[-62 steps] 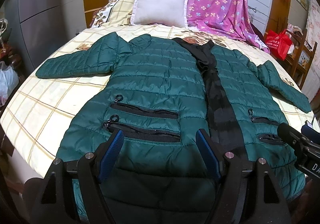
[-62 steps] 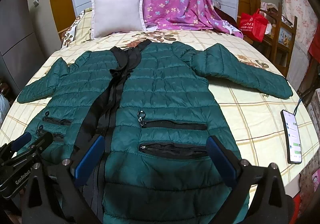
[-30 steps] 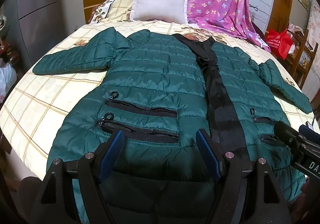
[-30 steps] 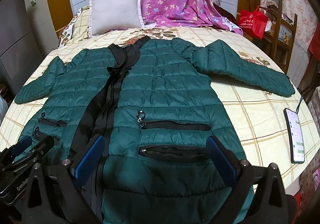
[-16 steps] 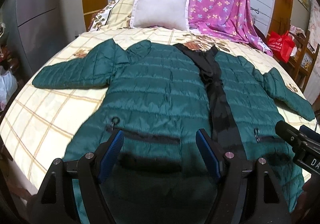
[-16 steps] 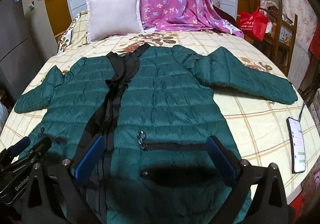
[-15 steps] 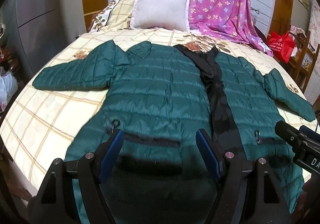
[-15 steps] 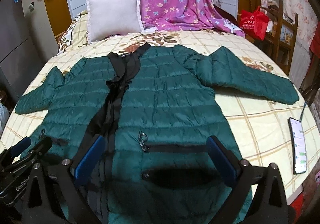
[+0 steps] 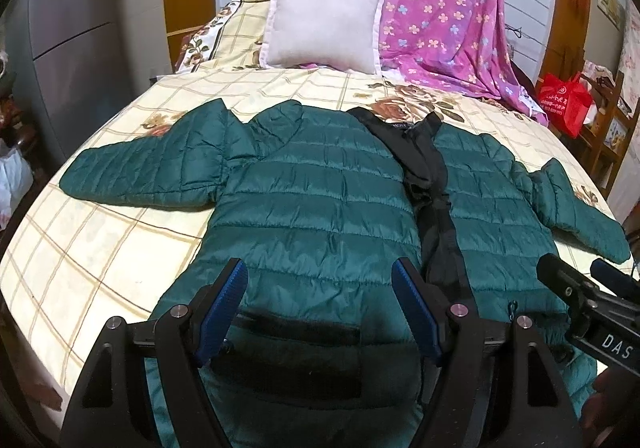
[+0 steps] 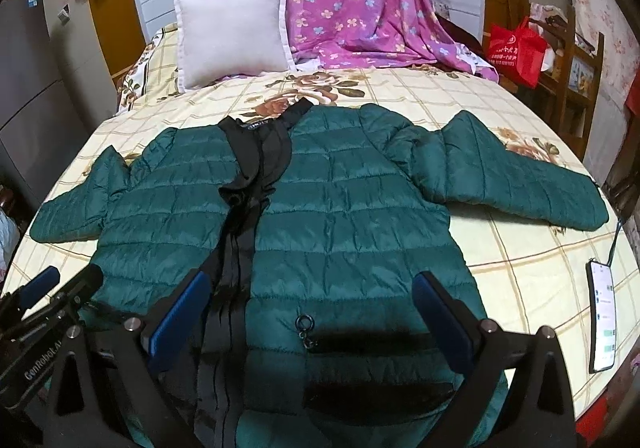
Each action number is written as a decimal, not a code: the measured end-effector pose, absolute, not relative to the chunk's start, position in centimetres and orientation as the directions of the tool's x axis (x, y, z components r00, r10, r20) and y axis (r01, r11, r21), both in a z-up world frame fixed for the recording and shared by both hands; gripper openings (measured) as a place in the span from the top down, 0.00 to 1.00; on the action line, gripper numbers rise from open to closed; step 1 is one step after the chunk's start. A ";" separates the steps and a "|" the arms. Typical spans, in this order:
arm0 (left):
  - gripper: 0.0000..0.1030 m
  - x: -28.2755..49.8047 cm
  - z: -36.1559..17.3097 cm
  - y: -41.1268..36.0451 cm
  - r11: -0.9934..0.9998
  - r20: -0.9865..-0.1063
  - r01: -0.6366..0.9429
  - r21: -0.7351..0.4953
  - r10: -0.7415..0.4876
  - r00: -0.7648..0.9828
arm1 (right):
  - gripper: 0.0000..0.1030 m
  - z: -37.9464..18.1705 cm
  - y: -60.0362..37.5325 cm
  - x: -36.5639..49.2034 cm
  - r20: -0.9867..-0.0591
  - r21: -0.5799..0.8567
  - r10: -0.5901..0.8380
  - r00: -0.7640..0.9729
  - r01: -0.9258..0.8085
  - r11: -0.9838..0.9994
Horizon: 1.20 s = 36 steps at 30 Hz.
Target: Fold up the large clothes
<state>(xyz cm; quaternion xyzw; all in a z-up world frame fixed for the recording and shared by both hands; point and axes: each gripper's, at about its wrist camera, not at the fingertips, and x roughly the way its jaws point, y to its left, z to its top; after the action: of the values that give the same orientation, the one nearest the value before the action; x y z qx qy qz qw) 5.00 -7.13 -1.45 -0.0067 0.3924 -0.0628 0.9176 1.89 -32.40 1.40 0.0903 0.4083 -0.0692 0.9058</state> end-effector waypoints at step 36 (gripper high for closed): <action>0.56 13.2 -1.3 -3.7 0.997 -0.744 0.034 -0.076 -0.079 0.664 | 0.00 2.1 -31.0 11.8 -0.762 0.086 -0.054 0.645 0.185 0.979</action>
<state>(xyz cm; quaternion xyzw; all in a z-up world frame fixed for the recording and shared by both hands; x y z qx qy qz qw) 13.19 -3.74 -1.30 -0.0278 0.4088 -0.0309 0.9117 11.78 -31.03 2.07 0.0782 0.4161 -0.0661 0.9035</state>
